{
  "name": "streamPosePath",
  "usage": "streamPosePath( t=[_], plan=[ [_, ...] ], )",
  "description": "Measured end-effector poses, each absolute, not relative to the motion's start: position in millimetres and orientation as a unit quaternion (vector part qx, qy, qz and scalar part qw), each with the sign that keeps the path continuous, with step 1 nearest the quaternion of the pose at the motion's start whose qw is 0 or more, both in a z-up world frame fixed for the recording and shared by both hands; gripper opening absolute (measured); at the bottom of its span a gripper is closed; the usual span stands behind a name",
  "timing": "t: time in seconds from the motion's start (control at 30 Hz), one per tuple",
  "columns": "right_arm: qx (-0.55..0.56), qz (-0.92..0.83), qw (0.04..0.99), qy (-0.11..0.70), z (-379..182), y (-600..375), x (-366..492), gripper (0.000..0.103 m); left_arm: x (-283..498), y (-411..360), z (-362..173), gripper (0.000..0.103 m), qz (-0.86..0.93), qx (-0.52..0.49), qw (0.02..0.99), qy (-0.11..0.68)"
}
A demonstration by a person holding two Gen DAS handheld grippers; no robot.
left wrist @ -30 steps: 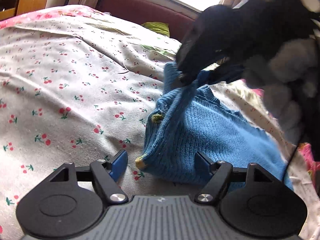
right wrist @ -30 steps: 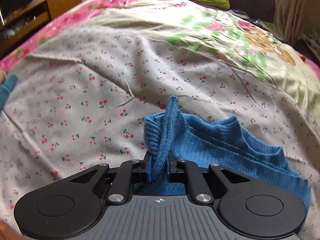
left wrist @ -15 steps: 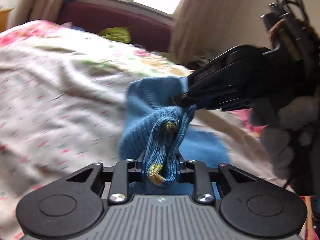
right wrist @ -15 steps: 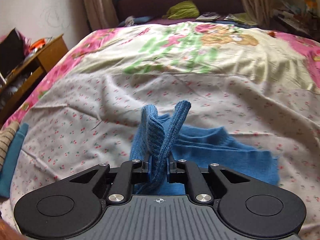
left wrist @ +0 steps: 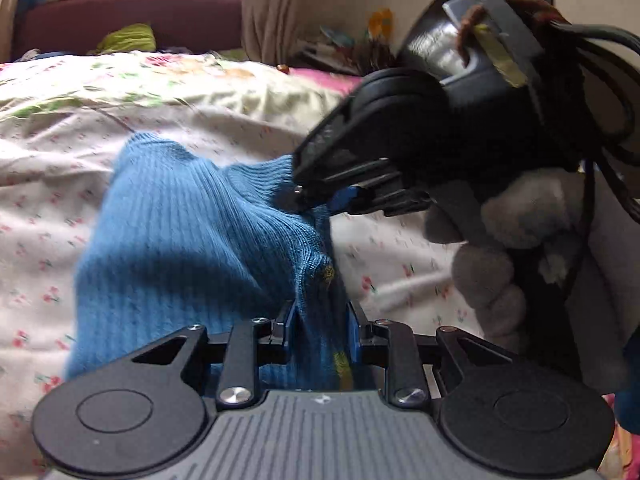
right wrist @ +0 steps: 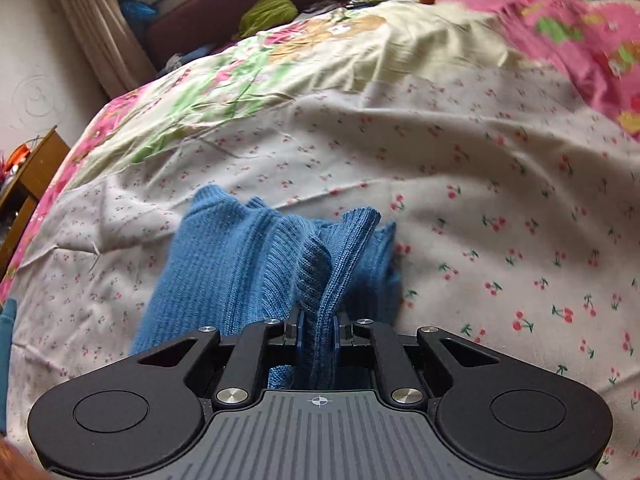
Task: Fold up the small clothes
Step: 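Fold the held sweater end over the stack with both grippers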
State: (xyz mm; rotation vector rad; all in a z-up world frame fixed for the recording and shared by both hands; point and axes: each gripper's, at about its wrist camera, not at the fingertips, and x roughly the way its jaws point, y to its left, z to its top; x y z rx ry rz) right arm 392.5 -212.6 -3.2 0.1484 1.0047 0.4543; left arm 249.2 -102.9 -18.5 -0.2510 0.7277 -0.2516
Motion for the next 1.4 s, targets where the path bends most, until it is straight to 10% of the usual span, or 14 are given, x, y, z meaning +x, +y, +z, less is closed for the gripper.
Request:
streamPosePath(
  t=[1.4],
  plan=[
    [0.049, 0.240, 0.844, 0.477, -27, -243, 292, 0.013, 214, -8, -39, 0.068, -0.056, -0.128, 0.903, 0.406]
  ],
)
